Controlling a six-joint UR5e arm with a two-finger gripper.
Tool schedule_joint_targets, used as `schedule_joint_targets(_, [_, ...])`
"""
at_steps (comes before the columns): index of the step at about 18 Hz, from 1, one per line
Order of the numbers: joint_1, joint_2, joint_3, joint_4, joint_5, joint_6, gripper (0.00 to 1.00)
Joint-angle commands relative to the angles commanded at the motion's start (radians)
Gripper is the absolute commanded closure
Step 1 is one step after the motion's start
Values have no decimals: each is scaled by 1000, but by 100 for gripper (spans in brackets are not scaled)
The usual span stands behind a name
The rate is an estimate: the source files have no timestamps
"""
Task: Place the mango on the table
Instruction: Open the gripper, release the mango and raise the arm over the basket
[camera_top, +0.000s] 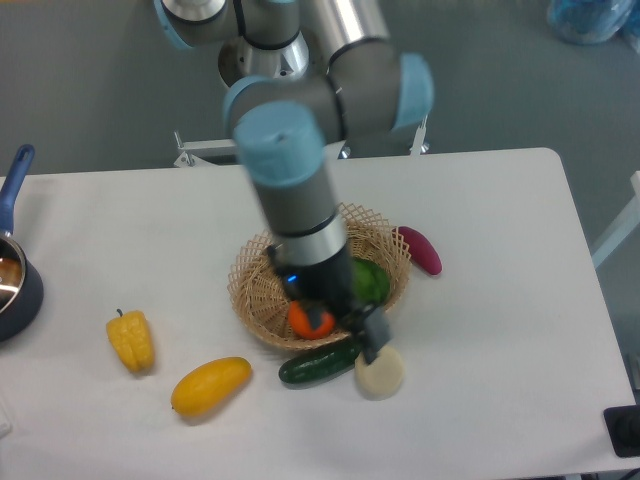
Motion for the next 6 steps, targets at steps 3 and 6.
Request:
schedule_joint_targets(3, [94,43,-14,-43,-109,78,0])
schedule_joint_targets(6, [146,88,-41,-86,-135,179,0])
